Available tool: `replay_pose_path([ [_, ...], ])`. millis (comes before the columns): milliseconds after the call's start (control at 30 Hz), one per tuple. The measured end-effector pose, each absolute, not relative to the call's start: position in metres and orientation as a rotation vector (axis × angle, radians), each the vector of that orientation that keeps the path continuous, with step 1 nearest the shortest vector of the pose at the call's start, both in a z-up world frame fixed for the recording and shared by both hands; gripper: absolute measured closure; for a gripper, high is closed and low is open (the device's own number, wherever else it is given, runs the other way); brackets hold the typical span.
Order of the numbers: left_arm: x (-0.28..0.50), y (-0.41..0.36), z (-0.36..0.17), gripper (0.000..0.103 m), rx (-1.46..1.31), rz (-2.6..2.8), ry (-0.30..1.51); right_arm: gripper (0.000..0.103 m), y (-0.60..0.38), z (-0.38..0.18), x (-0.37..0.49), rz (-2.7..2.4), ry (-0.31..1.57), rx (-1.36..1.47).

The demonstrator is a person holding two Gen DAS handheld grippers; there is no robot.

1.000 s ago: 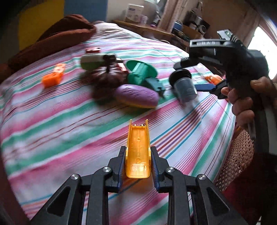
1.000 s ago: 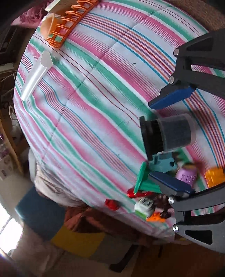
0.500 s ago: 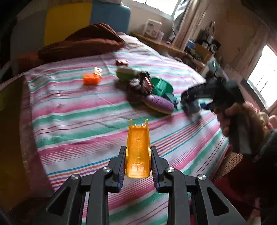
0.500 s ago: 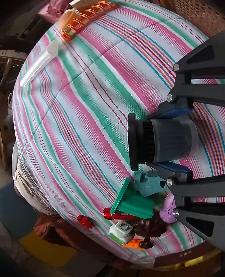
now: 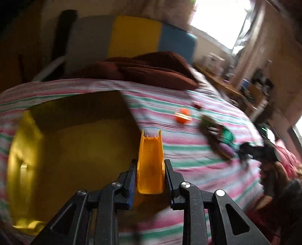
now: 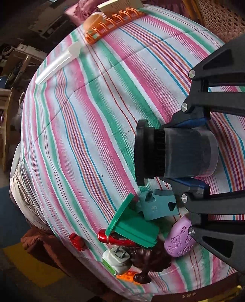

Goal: Organize rigid objects
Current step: 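Carry the orange scoop into the gold tray and open the left tool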

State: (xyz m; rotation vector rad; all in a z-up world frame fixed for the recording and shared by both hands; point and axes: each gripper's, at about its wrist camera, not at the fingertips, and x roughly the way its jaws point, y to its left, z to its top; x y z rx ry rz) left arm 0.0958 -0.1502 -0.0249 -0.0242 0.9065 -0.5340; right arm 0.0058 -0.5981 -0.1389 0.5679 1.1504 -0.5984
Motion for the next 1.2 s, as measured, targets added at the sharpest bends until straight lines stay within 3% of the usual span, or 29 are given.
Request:
replay_pose_path([
  [333, 0.198, -0.047, -0.053, 0.076, -0.028, -0.234, 0.972, 0.060, -0.585, -0.137, 0.008, -0.603, 1.155, 0.523],
  [700, 0.263, -0.034, -0.083, 0.076, 0.020, -0.076, 1.004, 0.060, -0.576, -0.135, 0.015, -0.601, 1.155, 0.488],
  [767, 0.269, -0.032, -0.084, 0.064, 0.031, -0.051, 0.996, 0.060, -0.576, -0.135, 0.015, -0.600, 1.154, 0.488],
  [967, 0.244, -0.022, -0.067, 0.060, 0.030, -0.035, 0.943, 0.060, -0.577, -0.136, 0.018, -0.600, 1.156, 0.485],
  [1067, 0.214, -0.019, -0.050, 0.044, 0.009, -0.041, 0.896, 0.060, -0.577, -0.136, 0.020, -0.602, 1.157, 0.478],
  [1200, 0.163, -0.021, -0.032, 0.038, -0.010, -0.066, 0.834, 0.060, -0.575, -0.136, 0.022, -0.605, 1.158, 0.464],
])
